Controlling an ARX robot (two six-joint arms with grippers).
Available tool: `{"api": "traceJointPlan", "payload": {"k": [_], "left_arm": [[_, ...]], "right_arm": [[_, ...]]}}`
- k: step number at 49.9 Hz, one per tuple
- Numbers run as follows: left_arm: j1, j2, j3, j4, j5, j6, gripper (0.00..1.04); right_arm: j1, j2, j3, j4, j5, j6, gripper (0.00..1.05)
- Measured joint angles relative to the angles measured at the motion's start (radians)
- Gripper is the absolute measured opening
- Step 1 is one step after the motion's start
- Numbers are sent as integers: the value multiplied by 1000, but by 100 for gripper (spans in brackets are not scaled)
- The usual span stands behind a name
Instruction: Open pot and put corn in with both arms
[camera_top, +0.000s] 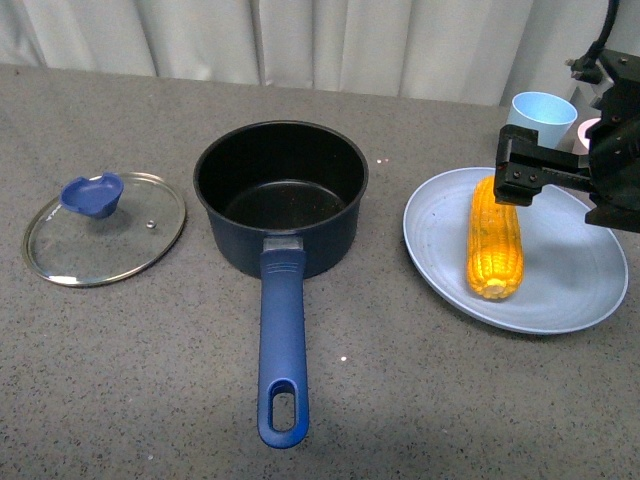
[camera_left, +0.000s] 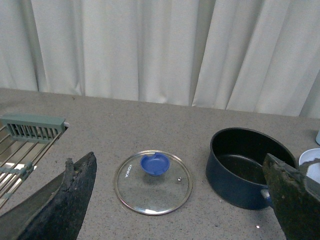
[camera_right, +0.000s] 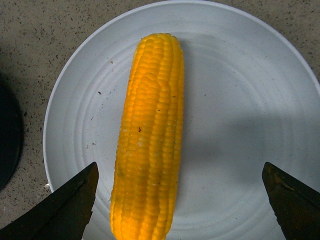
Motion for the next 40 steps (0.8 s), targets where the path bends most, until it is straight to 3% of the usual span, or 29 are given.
{"api": "traceJointPlan", "payload": {"k": [29, 40], "left_arm": [[0, 0, 0, 0, 0, 0, 98], [0, 0, 0, 0, 0, 0, 98]], "right_arm": [[32, 148, 111, -57, 19, 35, 96], [41, 178, 154, -86, -27, 48, 96]]}}
